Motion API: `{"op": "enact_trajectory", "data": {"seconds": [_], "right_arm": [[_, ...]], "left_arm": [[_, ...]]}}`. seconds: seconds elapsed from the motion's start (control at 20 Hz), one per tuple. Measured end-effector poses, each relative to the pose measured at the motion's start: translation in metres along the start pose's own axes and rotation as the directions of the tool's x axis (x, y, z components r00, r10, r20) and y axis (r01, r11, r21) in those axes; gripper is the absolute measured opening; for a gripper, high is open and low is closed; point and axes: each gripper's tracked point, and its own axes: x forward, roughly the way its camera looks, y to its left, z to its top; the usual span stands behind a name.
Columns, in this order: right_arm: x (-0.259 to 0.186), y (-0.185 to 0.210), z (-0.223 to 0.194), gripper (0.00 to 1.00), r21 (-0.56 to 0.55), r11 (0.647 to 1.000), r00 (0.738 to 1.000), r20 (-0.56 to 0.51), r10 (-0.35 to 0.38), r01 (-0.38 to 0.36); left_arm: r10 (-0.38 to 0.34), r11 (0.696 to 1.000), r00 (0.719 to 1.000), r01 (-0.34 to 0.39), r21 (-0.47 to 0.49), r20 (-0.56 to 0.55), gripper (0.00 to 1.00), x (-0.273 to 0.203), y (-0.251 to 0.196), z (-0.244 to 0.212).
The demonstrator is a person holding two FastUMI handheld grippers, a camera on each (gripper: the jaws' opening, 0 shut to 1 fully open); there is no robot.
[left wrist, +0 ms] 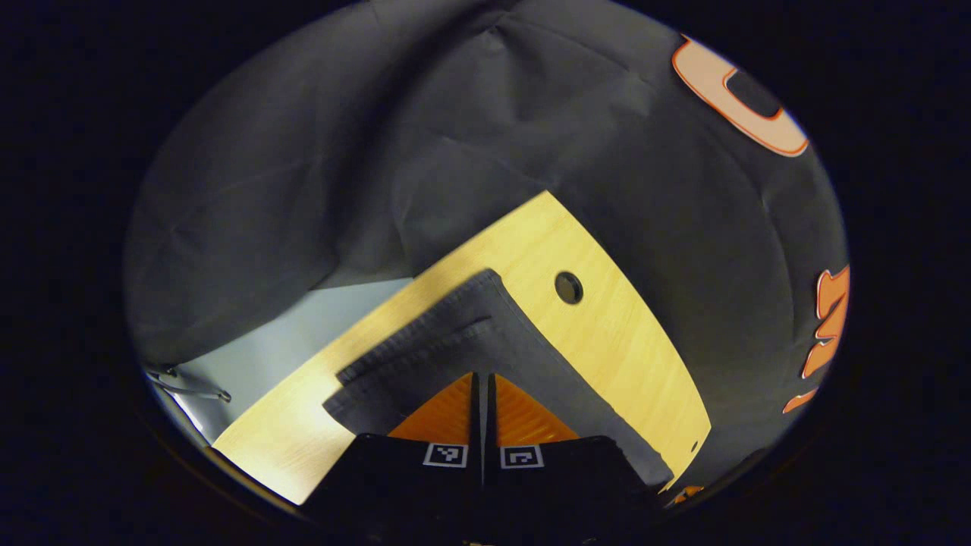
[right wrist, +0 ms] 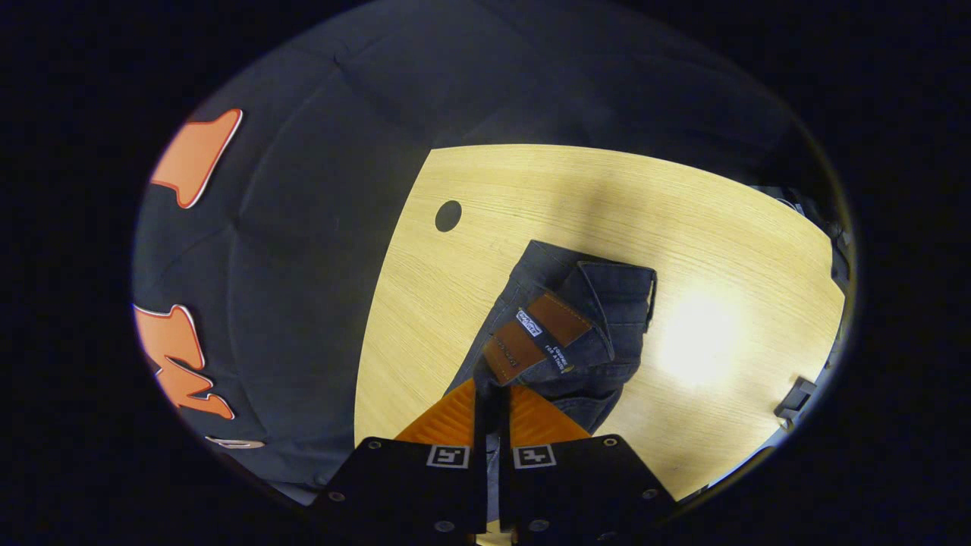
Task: Grasp the waist and the cuffs of the jeans and fold them to make the two legs overlap; first hold the waist and fold one-third of the jeans toward the cuffs, then hold the cuffs and fold the remaining one-third in the same direction to finish folding.
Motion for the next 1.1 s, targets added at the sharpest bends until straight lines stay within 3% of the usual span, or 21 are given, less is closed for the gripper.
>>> {"op": "enact_trajectory", "data": {"seconds": [0.2,0.3,0.45,0.55,0.6,0.75,0.8,0.85,0.95,1.05,1.1], "right_arm": [[0.015,0.023,0.010,0.07,0.009,0.999,0.999,-0.029,0.034,-0.033],[0.025,0.032,0.014,0.07,0.003,0.999,0.998,-0.037,0.047,-0.047],[0.044,0.015,0.010,0.07,0.045,0.998,0.997,-0.067,-0.042,0.045],[0.054,0.017,0.010,0.07,-0.009,0.999,0.998,-0.052,-0.031,0.031],[0.051,0.020,0.009,0.27,-0.038,0.999,0.999,-0.044,-0.021,0.020],[0.038,0.008,0.004,0.70,-0.126,0.991,0.999,-0.021,-0.043,0.040],[0.032,0.000,0.006,0.66,-0.162,0.985,0.998,-0.001,-0.056,0.056],[0.030,-0.008,0.007,0.84,-0.200,0.977,0.997,0.021,-0.074,0.077],[0.027,-0.027,0.009,0.89,-0.248,0.959,0.991,0.055,-0.124,0.134],[0.032,-0.042,0.012,0.95,-0.236,0.958,0.986,0.068,-0.149,0.161],[0.035,-0.049,0.013,0.96,-0.220,0.962,0.986,0.068,-0.152,0.163]], "left_arm": [[0.022,0.994,1.000,-0.021,0.105,-0.004,0.01,0.015,-0.029,-0.001],[0.018,0.994,1.000,-0.016,0.110,-0.014,0.01,0.018,-0.038,-0.009],[-0.010,0.991,1.000,0.010,0.132,-0.002,0.01,0.017,-0.050,-0.012],[-0.049,0.981,0.999,0.044,0.188,0.018,0.02,0.006,-0.065,-0.015],[-0.061,0.973,0.998,0.054,0.223,0.026,0.05,0.000,-0.072,-0.016],[-0.082,0.937,0.993,0.047,0.347,0.086,0.51,-0.027,-0.088,-0.018],[-0.088,0.924,0.991,0.042,0.381,0.104,0.67,-0.035,-0.094,-0.021],[-0.095,0.915,0.989,0.041,0.401,0.116,0.74,-0.041,-0.100,-0.025],[-0.123,0.907,0.985,0.060,0.417,0.125,0.88,-0.054,-0.111,-0.035],[-0.152,0.900,0.977,0.073,0.431,0.153,0.85,-0.063,-0.119,-0.041],[-0.162,0.894,0.972,0.071,0.443,0.171,0.93,-0.075,-0.123,-0.051]]}}
